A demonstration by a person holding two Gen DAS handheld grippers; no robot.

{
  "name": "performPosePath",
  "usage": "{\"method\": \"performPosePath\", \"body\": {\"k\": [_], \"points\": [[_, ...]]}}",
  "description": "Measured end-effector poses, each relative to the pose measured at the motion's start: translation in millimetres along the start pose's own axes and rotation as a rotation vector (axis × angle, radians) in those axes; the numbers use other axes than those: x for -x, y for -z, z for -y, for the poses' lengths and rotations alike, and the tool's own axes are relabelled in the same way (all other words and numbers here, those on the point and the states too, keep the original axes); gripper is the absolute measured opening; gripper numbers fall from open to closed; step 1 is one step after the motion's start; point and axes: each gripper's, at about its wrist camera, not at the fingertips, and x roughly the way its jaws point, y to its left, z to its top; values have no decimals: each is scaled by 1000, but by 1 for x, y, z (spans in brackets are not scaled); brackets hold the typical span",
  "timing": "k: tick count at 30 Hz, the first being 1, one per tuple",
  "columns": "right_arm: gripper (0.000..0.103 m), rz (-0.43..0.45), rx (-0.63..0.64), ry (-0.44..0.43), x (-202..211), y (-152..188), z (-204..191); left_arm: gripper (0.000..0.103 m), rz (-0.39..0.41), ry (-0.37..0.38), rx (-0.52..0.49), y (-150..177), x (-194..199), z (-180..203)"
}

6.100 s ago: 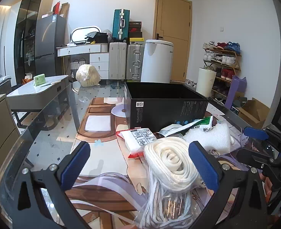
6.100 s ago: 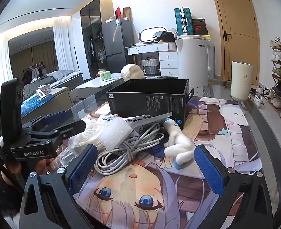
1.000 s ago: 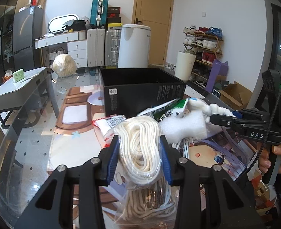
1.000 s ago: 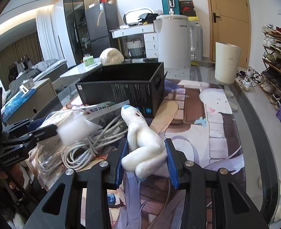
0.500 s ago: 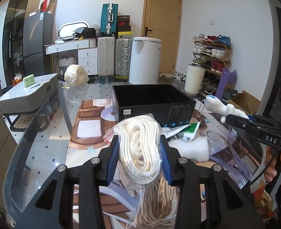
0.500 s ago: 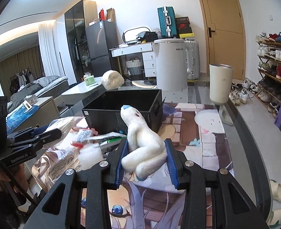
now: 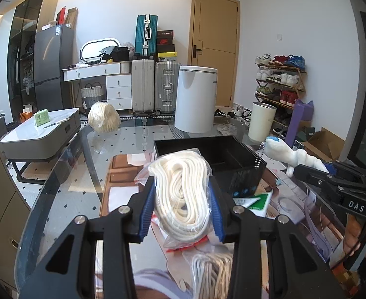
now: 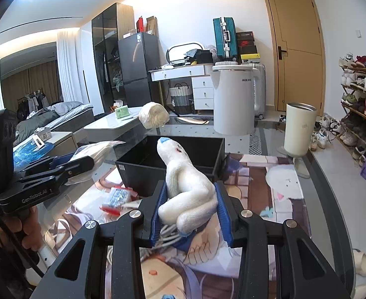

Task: Organize soft objects
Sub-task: 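Carry the doll into the black box with the right tool while the left tool lowers the rope in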

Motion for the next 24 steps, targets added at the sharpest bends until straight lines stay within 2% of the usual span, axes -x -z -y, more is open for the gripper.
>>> {"method": "performPosePath", "body": {"k": [11,24], "points": [[38,1,10,17,-24,-18,-1,39,11,-12,-16,-14,-20,-3],[38,-48,58,26,-66,-37,1,39,16,41,-30,-39,-52,-1]]}}
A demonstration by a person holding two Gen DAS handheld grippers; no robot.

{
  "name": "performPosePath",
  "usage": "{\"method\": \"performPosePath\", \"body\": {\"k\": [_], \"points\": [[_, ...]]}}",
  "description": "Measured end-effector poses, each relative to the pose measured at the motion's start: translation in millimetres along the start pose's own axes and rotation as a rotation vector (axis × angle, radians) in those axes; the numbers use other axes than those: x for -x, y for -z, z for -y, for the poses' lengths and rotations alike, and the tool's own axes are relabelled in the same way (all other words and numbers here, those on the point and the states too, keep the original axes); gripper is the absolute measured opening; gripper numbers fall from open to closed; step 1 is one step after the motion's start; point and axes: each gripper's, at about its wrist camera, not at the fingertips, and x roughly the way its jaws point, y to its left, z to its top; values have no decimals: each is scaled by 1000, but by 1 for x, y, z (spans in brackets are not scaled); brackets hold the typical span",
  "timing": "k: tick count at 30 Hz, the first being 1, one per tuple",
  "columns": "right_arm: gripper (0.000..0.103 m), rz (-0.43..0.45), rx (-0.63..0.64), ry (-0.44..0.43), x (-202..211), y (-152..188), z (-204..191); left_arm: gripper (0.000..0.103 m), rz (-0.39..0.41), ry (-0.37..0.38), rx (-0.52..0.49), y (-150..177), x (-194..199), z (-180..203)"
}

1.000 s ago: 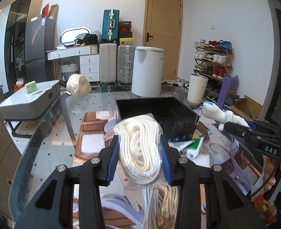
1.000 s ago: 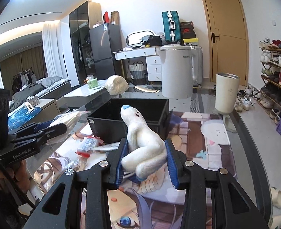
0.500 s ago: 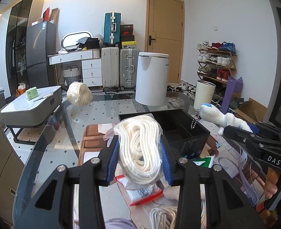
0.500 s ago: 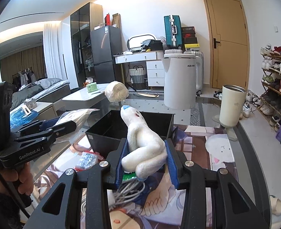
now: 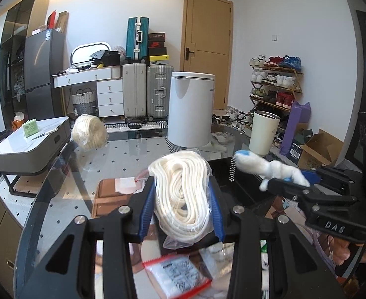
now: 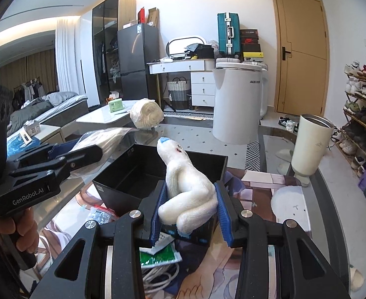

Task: Organize soft objects
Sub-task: 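Carry the doll into the black box with the right tool while the left tool lowers the rope in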

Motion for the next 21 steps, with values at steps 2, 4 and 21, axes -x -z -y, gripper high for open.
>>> {"method": "performPosePath", "body": {"k": [2,4,21], "points": [[38,-6,13,-1,-7,-3,-1,39,-7,3,-12,-3,-8,1],[38,-14,19,-5,-13,-6,-2,39,-14,7,-23,-5,-16,1],[38,-82,90,-12,-58,-12,-5,39,-79,23,-37,0,-60,-3]]}}
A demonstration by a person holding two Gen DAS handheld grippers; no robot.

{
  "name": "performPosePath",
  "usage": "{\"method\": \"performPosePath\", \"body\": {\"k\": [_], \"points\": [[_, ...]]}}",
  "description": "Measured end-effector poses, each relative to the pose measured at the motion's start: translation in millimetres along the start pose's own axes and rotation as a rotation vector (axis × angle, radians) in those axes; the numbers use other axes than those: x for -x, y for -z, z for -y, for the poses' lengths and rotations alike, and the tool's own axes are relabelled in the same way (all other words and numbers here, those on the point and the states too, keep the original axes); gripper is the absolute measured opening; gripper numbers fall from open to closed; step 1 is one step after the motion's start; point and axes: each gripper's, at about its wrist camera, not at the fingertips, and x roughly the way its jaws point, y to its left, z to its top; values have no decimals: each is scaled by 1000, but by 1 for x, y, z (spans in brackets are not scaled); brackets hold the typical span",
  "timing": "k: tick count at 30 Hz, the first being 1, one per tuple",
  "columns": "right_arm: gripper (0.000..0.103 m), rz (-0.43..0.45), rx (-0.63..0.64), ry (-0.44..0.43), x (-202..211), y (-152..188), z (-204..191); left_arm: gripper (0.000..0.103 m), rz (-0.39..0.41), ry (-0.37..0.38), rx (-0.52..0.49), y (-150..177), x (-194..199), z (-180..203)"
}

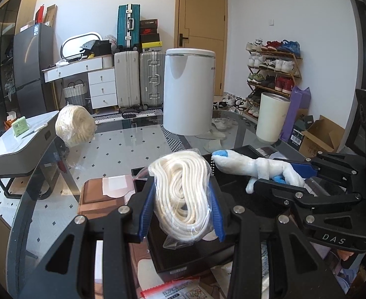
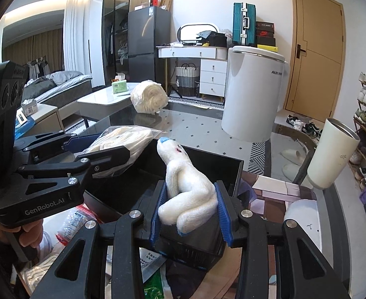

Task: Organize soft objects
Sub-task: 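Carry the doll into the black box with the right tool while the left tool lowers the rope in, then open both tools and withdraw them from the box toward the remaining items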

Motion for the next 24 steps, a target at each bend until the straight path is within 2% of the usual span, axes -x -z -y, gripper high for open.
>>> {"method": "performPosePath", "body": {"k": [3,5,7,9,10,11,12,14,16,19,24], "points": [[38,-15,16,-3,-5,-1,-2,42,-16,-7,0,1,-5,-1],[45,-11,27,-2,-5,-1,-3,47,-26,-8,-5,1,-6,1],[52,1,34,18,-2,-1,-4,63,-35,-3,-11,2,-7,2],[53,6,34,18,2,0,-2,64,-38,2,-9,3,-3,4],[53,9,34,22,5,1,-2,68,-32,6,-7,3,0,4],[56,12,34,29,9,1,-1,77,-29,9,-5,3,3,4],[60,18,30,33,14,2,0,81,-28,8,-1,4,7,4],[82,42,8,31,26,6,4,91,-17,3,14,5,16,2],[93,68,-15,38,38,9,8,99,6,2,35,8,28,0],[102,63,-35,40,50,15,9,102,27,-19,58,15,44,-4],[102,47,-71,19,63,30,7,103,48,-26,58,25,67,-2]]}}
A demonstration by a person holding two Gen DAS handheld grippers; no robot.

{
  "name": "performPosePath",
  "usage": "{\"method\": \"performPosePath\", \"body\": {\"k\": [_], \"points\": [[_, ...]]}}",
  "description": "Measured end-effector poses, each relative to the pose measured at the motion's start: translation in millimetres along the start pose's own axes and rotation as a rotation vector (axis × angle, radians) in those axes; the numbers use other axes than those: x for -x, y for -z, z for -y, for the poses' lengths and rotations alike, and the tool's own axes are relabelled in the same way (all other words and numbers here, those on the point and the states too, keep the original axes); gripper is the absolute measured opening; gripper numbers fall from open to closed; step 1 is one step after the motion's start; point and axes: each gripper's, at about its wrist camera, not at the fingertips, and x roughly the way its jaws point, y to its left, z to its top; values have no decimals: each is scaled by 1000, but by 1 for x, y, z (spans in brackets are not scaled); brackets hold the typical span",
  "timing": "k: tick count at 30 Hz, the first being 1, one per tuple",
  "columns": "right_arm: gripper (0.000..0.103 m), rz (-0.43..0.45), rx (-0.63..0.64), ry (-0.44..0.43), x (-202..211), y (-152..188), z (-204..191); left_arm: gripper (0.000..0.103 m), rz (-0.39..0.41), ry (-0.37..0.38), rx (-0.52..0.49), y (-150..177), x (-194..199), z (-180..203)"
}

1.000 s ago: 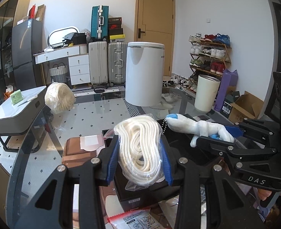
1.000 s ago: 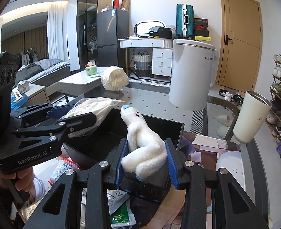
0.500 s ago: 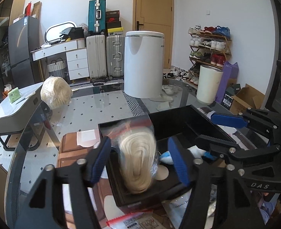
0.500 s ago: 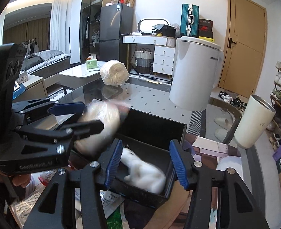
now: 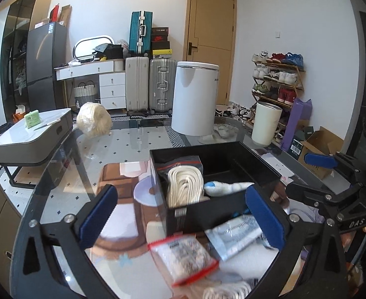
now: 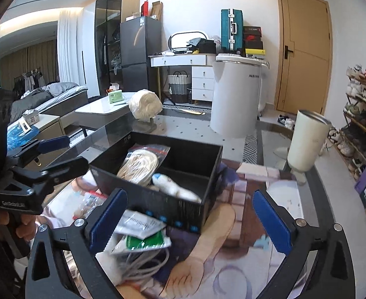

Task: Organize soft objects
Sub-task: 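Open both tools and withdraw them from the box toward the remaining items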

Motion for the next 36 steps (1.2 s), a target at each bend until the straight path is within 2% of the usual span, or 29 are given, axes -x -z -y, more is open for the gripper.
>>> {"method": "performPosePath", "body": {"k": [7,13,24,31,36], "points": [[102,-8,-78,-41,17,20,1,103,7,-17,10,15,29,-1],[102,-20,-70,-63,26,29,-8,103,-5,-32,37,29,43,-4],[102,-77,-44,-95,22,47,-22,103,-70,-54,34,60,42,-3],[102,-88,-26,-112,21,53,-27,103,-111,-60,-10,74,40,7],[102,-100,-10,-131,20,54,-31,103,-135,-33,-29,81,43,12]]}}
